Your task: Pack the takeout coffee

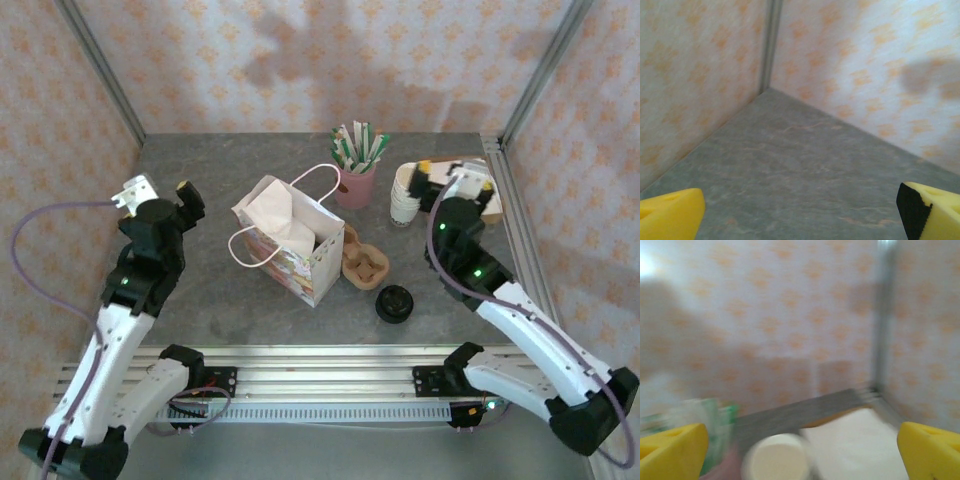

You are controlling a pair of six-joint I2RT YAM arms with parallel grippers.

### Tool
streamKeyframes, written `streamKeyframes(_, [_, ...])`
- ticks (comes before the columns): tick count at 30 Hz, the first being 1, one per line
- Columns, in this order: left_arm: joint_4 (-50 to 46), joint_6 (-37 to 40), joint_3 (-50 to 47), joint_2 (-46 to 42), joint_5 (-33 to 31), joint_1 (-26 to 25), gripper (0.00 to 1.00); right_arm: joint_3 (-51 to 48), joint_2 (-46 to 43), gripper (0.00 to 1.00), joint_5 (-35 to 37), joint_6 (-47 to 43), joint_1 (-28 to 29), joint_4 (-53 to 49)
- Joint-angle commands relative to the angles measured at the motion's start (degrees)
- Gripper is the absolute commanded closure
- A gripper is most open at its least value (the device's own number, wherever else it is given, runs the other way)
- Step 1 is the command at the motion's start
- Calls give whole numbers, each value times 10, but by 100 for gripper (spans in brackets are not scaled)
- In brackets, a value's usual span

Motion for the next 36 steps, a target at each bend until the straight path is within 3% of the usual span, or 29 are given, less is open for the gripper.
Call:
streamKeyframes(1, [32,-62,-20,26,-94,37,0,-21,3,3,-36,70,-118,-21])
streamKeyframes(4, [64,-75,-59,46,-52,84,0,-50,28,1,-55,95,-205,-15])
streamKeyframes(8, [70,-98,-93,88,-103,100,0,-126,61,0,-80,120,-254,54])
streamKeyframes(11, [180,-3,-134,134,-51,100,0,-191,90,1,-84,128,-260,121])
streamKeyframes(15, [227,47,-148,194,-32,101,0,-258,130,1,-112,124,-267,219])
streamKeyframes(20, [396,135,-237,192,56,100,0,-336,185,1,-165,75,-267,391])
streamKeyframes(28, [545,175,-304,237,121,100,0,-336,310,1,-193,43,-267,522])
streamKeyframes(30, [578,177,-310,267,127,100,0,-322,298,1,-203,47,-267,470])
streamKeyframes(34, [645,190,-310,334,168,99,0,-322,316,1,-239,36,-267,489])
streamKeyframes(36, [636,202,-295,355,195,95,0,-338,355,1,-246,31,-267,562])
